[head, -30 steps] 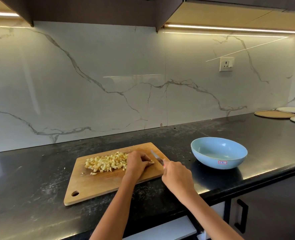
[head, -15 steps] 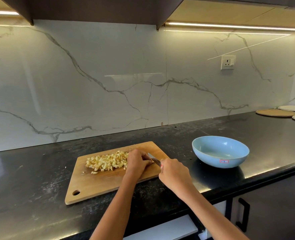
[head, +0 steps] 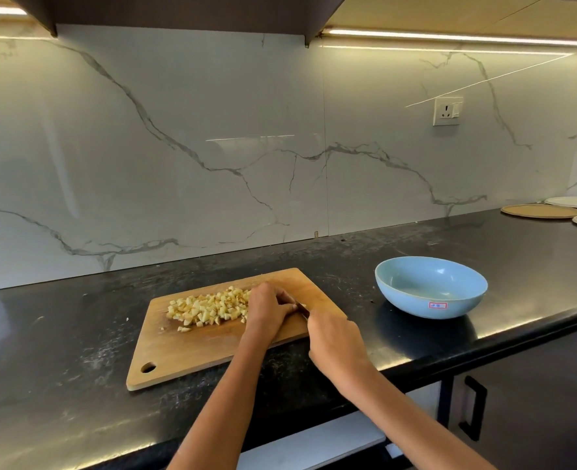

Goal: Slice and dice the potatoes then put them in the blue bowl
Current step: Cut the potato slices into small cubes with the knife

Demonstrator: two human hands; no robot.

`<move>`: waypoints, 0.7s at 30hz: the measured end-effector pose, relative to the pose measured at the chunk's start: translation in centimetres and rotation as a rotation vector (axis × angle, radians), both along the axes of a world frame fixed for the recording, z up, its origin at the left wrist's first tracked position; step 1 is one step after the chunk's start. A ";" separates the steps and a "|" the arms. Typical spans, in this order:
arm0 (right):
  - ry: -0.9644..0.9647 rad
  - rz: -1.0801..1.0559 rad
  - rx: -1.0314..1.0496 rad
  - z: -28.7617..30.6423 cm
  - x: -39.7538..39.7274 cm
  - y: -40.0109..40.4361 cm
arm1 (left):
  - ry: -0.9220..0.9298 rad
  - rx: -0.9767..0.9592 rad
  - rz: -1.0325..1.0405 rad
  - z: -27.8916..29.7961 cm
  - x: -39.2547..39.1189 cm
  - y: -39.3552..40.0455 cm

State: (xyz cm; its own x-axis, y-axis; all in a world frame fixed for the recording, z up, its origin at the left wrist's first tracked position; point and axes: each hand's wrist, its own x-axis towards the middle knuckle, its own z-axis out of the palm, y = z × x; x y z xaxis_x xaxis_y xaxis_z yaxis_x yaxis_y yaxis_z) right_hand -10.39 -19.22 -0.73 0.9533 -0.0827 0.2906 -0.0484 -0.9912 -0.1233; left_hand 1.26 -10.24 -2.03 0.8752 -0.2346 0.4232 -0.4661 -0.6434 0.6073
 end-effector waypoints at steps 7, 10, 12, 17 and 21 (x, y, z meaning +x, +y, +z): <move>-0.025 -0.065 0.010 -0.4 0.5 -0.4 | -0.009 0.002 0.017 0.0 -0.3 0.0; 0.020 -0.089 0.111 0.1 0.6 -1.2 | -0.002 0.009 -0.001 0.0 -0.2 0.1; 0.013 -0.083 0.136 0.3 0.6 -1.4 | 0.002 0.004 -0.020 0.0 -0.1 0.2; -0.019 -0.054 0.136 0.8 0.7 -0.8 | -0.010 -0.010 -0.028 0.0 -0.1 0.5; -0.017 -0.044 0.142 0.8 0.9 -0.4 | 0.000 -0.019 -0.010 0.0 -0.1 0.5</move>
